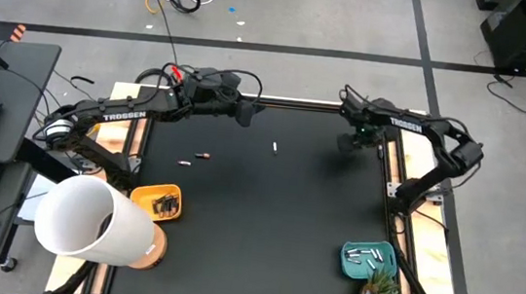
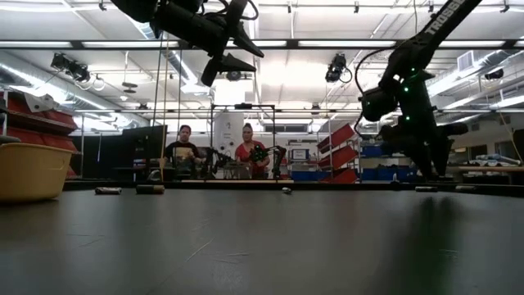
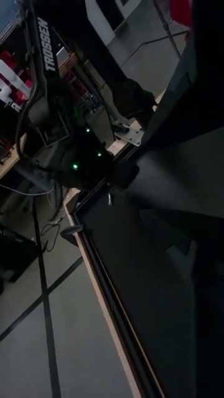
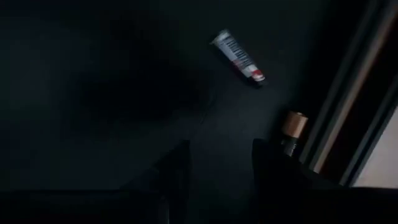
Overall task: Sort batteries
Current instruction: Put the black battery into the yellow bin
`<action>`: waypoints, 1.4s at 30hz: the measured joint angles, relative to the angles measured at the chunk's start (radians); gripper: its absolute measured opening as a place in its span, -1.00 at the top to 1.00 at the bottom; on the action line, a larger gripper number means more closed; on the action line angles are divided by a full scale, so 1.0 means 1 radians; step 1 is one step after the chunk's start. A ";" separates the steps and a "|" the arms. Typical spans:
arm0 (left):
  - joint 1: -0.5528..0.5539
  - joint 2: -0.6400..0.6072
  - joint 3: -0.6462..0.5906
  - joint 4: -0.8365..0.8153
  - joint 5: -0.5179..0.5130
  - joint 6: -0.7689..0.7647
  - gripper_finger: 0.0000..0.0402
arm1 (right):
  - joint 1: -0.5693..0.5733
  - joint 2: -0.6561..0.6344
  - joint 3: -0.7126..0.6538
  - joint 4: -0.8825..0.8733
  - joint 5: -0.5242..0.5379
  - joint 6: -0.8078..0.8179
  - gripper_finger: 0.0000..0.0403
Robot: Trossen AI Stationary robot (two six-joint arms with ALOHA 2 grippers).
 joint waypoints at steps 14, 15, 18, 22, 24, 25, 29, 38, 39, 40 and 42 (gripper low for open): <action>0.000 0.000 0.000 -0.006 0.072 0.029 0.08 | -0.015 -0.135 -0.117 0.024 0.090 0.109 0.25; 0.000 0.000 0.000 -0.006 0.072 0.029 0.08 | -0.016 -0.130 -0.117 0.023 0.094 0.075 0.25; 0.000 0.000 0.000 -0.006 0.079 0.052 0.08 | -0.018 -0.104 -0.117 -0.003 0.112 0.022 0.25; 0.000 0.000 0.000 -0.005 0.099 0.058 0.08 | -0.013 -0.069 -0.117 -0.055 0.144 -0.018 0.25; 0.000 0.000 0.000 -0.006 0.103 0.058 0.08 | -0.010 -0.054 -0.117 -0.084 0.130 -0.053 0.25; 0.000 0.000 0.000 -0.006 0.104 0.058 0.08 | -0.010 -0.048 -0.114 -0.096 0.103 -0.067 0.25; 0.000 0.000 0.000 -0.006 0.104 0.056 0.08 | 0.024 -0.033 -0.089 -0.115 -0.011 -0.138 0.25; 0.000 0.000 0.000 -0.005 0.104 0.053 0.08 | 0.089 0.045 -0.022 -0.158 0.157 -0.454 0.25; 0.000 0.000 0.000 -0.005 0.104 0.053 0.08 | 0.085 0.062 -0.022 -0.159 0.167 -0.484 0.25; 0.000 0.000 0.000 -0.005 0.104 0.052 0.08 | 0.081 0.081 -0.022 -0.163 0.177 -0.514 0.25; 0.000 0.000 0.000 -0.005 0.104 0.047 0.08 | 0.081 0.121 -0.022 -0.180 0.216 -0.572 0.25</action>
